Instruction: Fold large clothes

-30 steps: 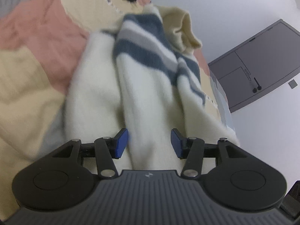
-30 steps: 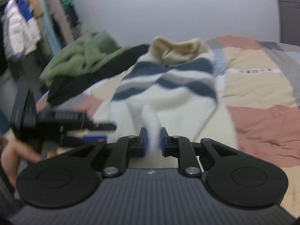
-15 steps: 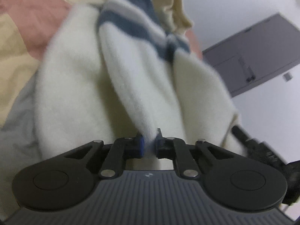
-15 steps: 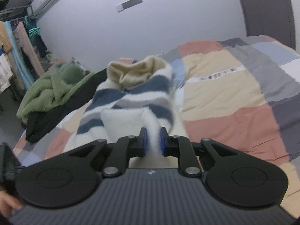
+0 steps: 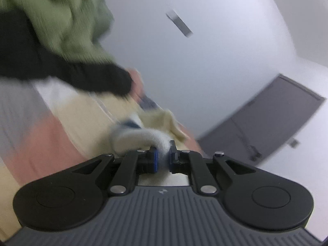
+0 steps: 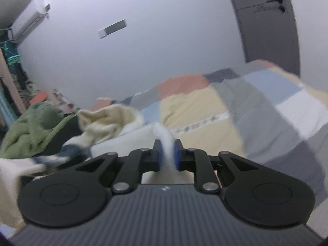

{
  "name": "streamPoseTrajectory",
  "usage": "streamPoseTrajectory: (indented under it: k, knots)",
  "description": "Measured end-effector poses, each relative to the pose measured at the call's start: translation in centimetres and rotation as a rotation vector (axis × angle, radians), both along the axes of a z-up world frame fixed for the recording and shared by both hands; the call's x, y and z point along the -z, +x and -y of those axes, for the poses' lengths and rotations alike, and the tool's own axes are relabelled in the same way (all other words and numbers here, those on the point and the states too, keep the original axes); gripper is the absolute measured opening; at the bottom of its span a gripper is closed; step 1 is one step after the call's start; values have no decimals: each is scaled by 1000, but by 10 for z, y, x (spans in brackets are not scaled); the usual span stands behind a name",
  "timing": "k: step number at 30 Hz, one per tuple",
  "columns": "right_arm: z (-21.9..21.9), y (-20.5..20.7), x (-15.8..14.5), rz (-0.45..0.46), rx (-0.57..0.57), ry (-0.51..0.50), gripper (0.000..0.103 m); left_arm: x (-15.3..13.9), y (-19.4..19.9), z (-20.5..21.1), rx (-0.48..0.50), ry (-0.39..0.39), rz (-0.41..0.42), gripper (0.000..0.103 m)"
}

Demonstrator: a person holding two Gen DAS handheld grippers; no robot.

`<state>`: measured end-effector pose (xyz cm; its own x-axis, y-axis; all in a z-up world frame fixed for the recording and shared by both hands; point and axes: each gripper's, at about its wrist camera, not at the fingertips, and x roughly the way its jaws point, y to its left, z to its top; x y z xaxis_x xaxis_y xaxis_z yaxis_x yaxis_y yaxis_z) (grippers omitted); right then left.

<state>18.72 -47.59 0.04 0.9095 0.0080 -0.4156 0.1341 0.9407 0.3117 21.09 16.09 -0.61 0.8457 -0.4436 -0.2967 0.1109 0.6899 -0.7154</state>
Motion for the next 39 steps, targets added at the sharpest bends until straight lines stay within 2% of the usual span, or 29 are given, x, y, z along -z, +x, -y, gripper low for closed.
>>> streamPoseTrajectory:
  k: [4, 8, 10, 13, 17, 21, 26, 28, 30, 34, 39]
  knots:
    - [40, 38, 3, -2, 75, -17, 16, -7, 42, -49, -116, 81, -39, 11]
    - [79, 76, 17, -21, 177, -27, 16, 8, 92, -88, -226, 168, -96, 11]
    - [96, 93, 30, -45, 230, -35, 16, 25, 112, -105, -274, 188, -144, 11]
    - [119, 118, 60, -96, 293, -62, 16, 55, 141, -123, -332, 257, -218, 11]
    - [138, 139, 104, -188, 328, -70, 16, 94, 168, -135, -359, 326, -283, 11]
    - [149, 147, 133, -213, 345, -38, 16, 120, 183, -142, -378, 319, -343, 11]
    - [144, 138, 128, -195, 349, -5, 18, 114, 172, -128, -347, 372, -333, 14]
    - [141, 133, 118, -200, 361, -3, 28, 106, 165, -123, -340, 413, -342, 21]
    - [136, 125, 108, -206, 368, 20, 44, 94, 149, -114, -371, 472, -361, 56]
    - [120, 101, 78, -166, 336, 45, 45, 72, 113, -95, -338, 531, -319, 57]
    - [83, 69, 36, -138, 265, 47, 45, 50, 60, -61, -232, 462, -277, 57]
